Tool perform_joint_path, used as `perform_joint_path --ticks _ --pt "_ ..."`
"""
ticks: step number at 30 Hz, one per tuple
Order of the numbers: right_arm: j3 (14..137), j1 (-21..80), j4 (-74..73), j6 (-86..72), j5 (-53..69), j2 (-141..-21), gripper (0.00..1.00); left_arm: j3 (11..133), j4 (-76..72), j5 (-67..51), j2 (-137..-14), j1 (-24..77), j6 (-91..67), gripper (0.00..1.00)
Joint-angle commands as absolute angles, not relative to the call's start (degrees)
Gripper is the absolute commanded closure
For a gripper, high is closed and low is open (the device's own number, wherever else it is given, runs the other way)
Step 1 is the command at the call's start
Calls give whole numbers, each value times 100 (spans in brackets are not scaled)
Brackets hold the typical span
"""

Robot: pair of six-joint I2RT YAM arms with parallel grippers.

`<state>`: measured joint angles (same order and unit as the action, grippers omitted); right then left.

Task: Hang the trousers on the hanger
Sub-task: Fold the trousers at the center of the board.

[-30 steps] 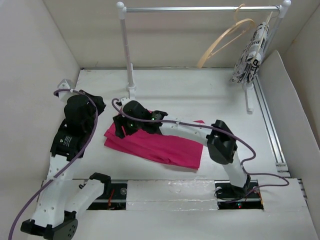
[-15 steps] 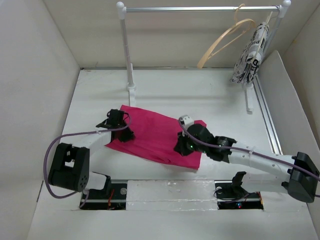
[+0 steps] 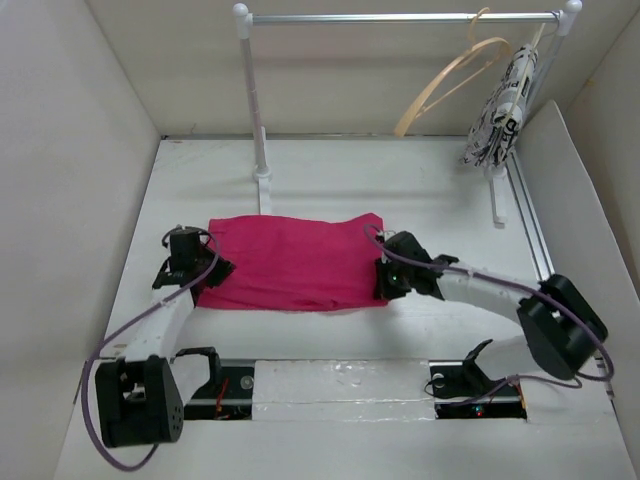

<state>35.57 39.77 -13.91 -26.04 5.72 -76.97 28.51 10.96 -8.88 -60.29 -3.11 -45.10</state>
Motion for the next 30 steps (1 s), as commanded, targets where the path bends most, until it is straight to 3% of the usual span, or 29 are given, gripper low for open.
perform_joint_path --ticks 1,5,8,11,15,23,27,30 --pt "4559 3813 -1633 -1452 423 -8322 100 3137 1459 -694 -5459 -352 -4640 88" --pt "5386 3876 -2337 -1011 649 -7878 100 3813 1477 -957 -5246 -124 -4510 87" --pt "5537 3824 -2269 -1037 1123 -7568 94 4069 1214 -1221 -5553 534 -4448 86" --pt "5616 3657 -1444 -1072 1625 -7760 96 4113 845 -1038 -5992 1454 -4482 86" --pt "5782 3183 510 -1195 2415 -9144 100 4253 519 -792 -7089 2355 -4447 87" --pt "5134 2338 1889 -1925 2215 -10037 100 3411 1001 -114 -7217 1619 -4509 89" --pt "5650 2460 1155 -1635 2468 -9765 99 3409 1186 -403 -6619 1336 -4281 88" --pt "6429 2689 74 -1311 2654 -9274 83 3672 1222 -745 -6215 1389 -4315 88"
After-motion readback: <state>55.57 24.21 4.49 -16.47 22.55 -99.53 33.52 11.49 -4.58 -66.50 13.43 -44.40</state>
